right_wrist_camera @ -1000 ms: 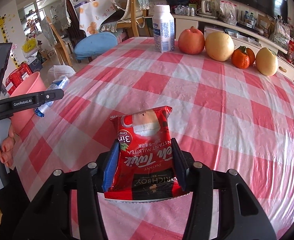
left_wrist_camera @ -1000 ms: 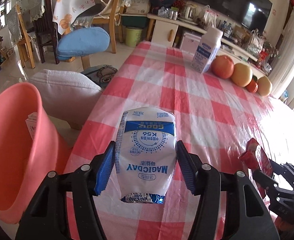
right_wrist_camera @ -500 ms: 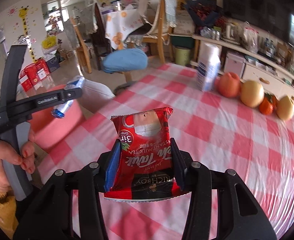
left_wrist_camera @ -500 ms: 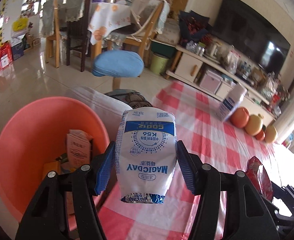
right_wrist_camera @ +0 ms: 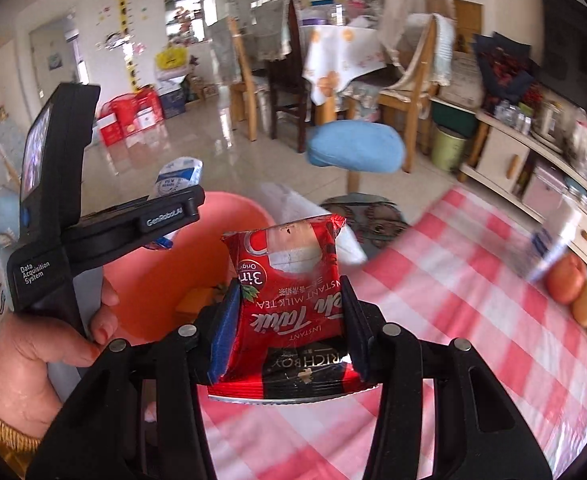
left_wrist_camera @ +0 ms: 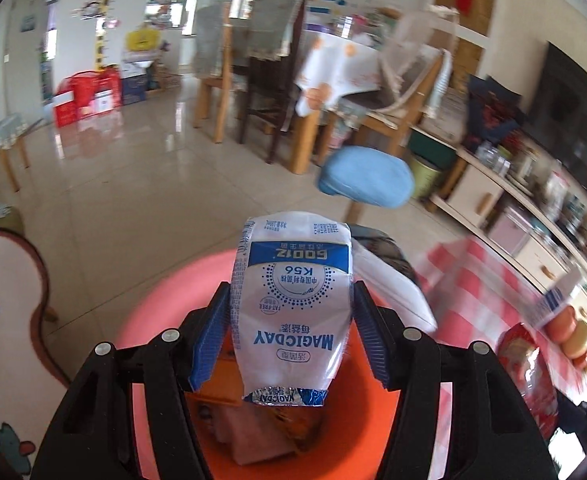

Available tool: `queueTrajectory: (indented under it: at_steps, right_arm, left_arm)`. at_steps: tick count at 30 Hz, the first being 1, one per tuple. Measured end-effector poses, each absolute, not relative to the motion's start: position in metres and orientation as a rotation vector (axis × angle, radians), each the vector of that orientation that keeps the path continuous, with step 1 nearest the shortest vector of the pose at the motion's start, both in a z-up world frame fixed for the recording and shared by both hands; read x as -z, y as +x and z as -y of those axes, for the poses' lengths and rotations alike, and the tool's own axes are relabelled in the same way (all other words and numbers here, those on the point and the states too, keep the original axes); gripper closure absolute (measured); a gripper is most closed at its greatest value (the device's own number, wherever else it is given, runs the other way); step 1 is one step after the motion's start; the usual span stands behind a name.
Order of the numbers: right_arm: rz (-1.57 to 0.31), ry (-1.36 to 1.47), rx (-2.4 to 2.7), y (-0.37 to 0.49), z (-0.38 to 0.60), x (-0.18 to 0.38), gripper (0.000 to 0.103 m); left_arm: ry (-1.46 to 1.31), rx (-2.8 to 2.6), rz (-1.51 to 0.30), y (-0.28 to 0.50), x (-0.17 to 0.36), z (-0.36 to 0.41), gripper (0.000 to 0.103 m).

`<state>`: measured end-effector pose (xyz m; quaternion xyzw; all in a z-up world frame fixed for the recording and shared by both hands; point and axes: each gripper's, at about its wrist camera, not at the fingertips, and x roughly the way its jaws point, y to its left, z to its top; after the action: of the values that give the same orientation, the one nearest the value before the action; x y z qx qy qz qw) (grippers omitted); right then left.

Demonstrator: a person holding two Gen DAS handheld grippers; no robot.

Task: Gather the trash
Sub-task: 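Carry the MAGIC DAY packet and red packet over the pink bucket, then open both tools to drop both packets into the bucket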

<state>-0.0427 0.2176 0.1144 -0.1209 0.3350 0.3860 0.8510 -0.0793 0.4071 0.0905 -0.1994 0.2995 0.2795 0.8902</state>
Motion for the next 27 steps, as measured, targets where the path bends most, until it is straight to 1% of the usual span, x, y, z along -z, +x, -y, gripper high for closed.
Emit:
queueTrajectory:
  at_steps: [6, 8, 9, 10, 11, 12, 13, 14, 16, 18, 21, 24, 27]
  right_arm:
    - [-0.726, -0.294, -0.864, -0.041, -0.267, -0.098, 0.054]
    - [-0.738, -0.310, -0.876, -0.043, -0.277, -0.092, 0.053]
    - [-0.748, -0.315, -0.881, -0.043, -0.281, -0.088, 0.051]
    - [-0.755, -0.316, -0.883, -0.042, -0.284, -0.084, 0.049]
    - [-0.753, -0.316, -0.879, -0.042, -0.283, -0.083, 0.044]
    - [-0.751, -0.308, -0.874, -0.041, -0.283, -0.083, 0.036]
    - [-0.748, -0.294, -0.871, -0.041, -0.281, -0.084, 0.033]
    - [-0.745, -0.281, -0.864, -0.041, -0.278, -0.084, 0.027]
    - [-0.740, -0.255, -0.844, -0.041, -0.269, -0.087, 0.024]
    - [-0.731, -0.242, -0.813, -0.041, -0.260, -0.090, 0.017]
    - [-0.713, -0.221, -0.755, -0.042, -0.238, -0.095, 0.016]
    - [-0.699, -0.215, -0.693, -0.042, -0.216, -0.097, 0.012]
    - [-0.687, -0.220, -0.645, -0.042, -0.195, -0.097, 0.012]
  left_arm:
    - [-0.442, -0.639, -0.624, -0.085, -0.087, -0.436, 0.042]
    - [-0.444, -0.660, -0.627, -0.088, -0.086, -0.443, 0.036]
    - [-0.444, -0.662, -0.626, -0.088, -0.086, -0.445, 0.032]
    - [-0.441, -0.659, -0.626, -0.087, -0.086, -0.446, 0.029]
    - [-0.437, -0.658, -0.627, -0.087, -0.086, -0.444, 0.028]
    - [-0.429, -0.657, -0.629, -0.086, -0.086, -0.443, 0.023]
    - [-0.419, -0.656, -0.631, -0.085, -0.086, -0.442, 0.019]
    - [-0.410, -0.652, -0.633, -0.084, -0.087, -0.439, 0.019]
    - [-0.392, -0.637, -0.637, -0.083, -0.088, -0.431, 0.015]
    - [-0.377, -0.624, -0.639, -0.080, -0.089, -0.425, 0.013]
    - [-0.344, -0.598, -0.640, -0.074, -0.091, -0.412, 0.009]
    - [-0.319, -0.566, -0.637, -0.070, -0.094, -0.399, 0.009]
    - [-0.287, -0.526, -0.635, -0.064, -0.096, -0.380, 0.008]
